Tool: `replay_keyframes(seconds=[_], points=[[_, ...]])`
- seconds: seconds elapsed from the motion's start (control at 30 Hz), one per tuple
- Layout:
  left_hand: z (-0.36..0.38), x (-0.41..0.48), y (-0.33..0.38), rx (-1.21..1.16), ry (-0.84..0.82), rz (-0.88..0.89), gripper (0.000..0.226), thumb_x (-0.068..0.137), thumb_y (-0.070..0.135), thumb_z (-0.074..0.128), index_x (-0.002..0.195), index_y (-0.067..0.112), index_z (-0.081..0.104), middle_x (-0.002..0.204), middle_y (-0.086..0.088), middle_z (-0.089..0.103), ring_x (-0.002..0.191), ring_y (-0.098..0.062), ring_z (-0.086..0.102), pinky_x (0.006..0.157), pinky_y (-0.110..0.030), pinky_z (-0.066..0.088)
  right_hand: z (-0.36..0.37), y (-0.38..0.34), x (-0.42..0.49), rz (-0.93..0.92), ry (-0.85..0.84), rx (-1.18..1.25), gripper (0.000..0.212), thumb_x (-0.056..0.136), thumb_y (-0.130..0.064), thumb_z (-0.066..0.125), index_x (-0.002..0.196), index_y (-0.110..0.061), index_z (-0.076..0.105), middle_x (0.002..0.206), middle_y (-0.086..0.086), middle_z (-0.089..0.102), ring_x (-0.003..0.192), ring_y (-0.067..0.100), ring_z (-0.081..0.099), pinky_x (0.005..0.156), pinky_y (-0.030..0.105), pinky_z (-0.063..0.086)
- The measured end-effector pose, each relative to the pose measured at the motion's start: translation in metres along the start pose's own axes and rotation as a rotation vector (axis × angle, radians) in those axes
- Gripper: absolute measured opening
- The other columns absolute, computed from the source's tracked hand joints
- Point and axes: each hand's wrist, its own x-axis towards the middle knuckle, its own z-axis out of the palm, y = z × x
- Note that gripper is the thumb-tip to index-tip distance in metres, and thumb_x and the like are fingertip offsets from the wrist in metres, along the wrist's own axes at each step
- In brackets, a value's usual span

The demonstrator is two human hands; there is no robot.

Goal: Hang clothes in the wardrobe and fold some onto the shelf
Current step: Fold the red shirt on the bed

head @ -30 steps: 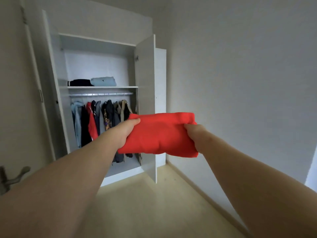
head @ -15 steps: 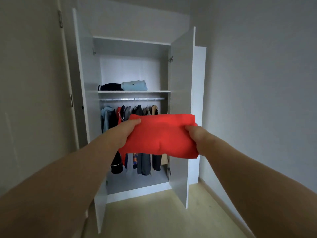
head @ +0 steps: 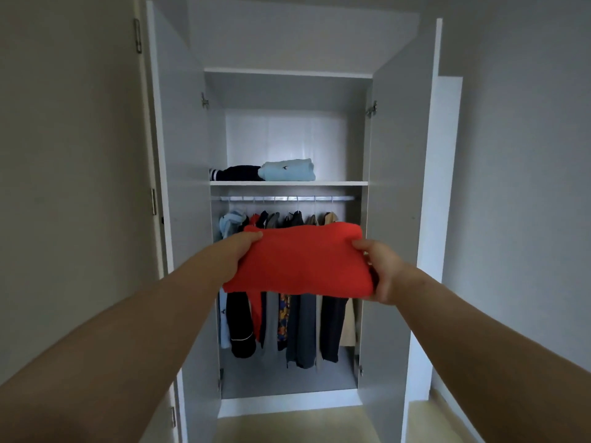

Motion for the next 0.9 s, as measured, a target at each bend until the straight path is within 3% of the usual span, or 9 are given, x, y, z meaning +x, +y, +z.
replay_keyframes(seconds=[0.1,0.27,0.4,0.57,0.7,0.8,0.9], points=[[-0.006,0.049,0.016,0.068,0.040,0.042,0.044,0.091,0.035,0.056,0.123,0.006,0.050,0.113,-0.017,0.057,0.100,-0.031,0.056,0.085,-0.040,0.043,0.010,-0.014,0.047,-0.012,-0.011,0.036,0.017,0.092,-0.031,0.051,0.103,-0.018,0.054,0.084,0.006,0.060,0.070,0.024,0.059,0.039,0.027,0.049],[-0.016,0.142,0.049,0.032,0.027,0.048,0.042,0.089,0.037,0.059,0.114,0.004,0.053,0.084,-0.015,0.058,0.072,-0.028,0.057,0.081,-0.039,0.047,0.039,-0.046,0.139,-0.037,-0.029,0.058,0.014,0.090,-0.032,0.053,0.088,-0.018,0.054,0.080,0.006,0.060,0.066,0.023,0.059,0.042,0.025,0.048],[-0.019,0.218,0.080,-0.021,0.025,0.077,0.036,0.090,0.033,0.059,0.110,0.004,0.053,0.083,-0.015,0.057,0.071,-0.027,0.055,0.078,-0.038,0.046,0.063,-0.076,0.217,-0.084,-0.025,0.062,0.014,0.089,-0.033,0.054,0.086,-0.019,0.055,0.079,0.004,0.060,0.068,0.022,0.058,0.053,0.029,0.044],[-0.012,0.306,0.113,-0.088,0.024,0.099,0.029,0.089,0.032,0.059,0.105,0.009,0.054,0.079,-0.012,0.056,0.068,-0.024,0.053,0.059,-0.034,0.043,0.075,-0.106,0.307,-0.142,-0.052,0.133,0.013,0.087,-0.033,0.054,0.088,-0.020,0.056,0.078,0.002,0.063,0.068,0.020,0.059,0.053,0.027,0.043],[0.007,0.366,0.130,-0.138,0.007,0.138,0.027,0.091,0.027,0.056,0.111,0.008,0.054,0.078,-0.010,0.054,0.067,-0.023,0.051,0.054,-0.034,0.041,0.073,-0.126,0.375,-0.164,-0.083,0.182,0.013,0.087,-0.031,0.053,0.083,-0.020,0.058,0.062,-0.001,0.067,0.059,0.017,0.060,0.049,0.023,0.047],[0.022,0.405,0.143,-0.157,0.030,0.170,0.023,0.091,0.026,0.056,0.109,0.011,0.055,0.078,-0.009,0.055,0.067,-0.023,0.052,0.053,-0.034,0.040,0.069,-0.140,0.421,-0.212,-0.083,0.228,0.012,0.088,-0.030,0.052,0.090,-0.019,0.057,0.078,0.000,0.064,0.066,0.019,0.059,0.052,0.024,0.044],[0.047,0.447,0.159,-0.154,0.047,0.197,0.015,0.092,0.024,0.053,0.092,0.010,0.055,0.076,-0.007,0.056,0.064,-0.021,0.053,0.052,-0.032,0.041,0.055,-0.157,0.477,-0.255,-0.055,0.242,0.017,0.086,-0.028,0.051,0.100,-0.019,0.055,0.086,0.001,0.061,0.073,0.019,0.057,0.059,0.026,0.044]])
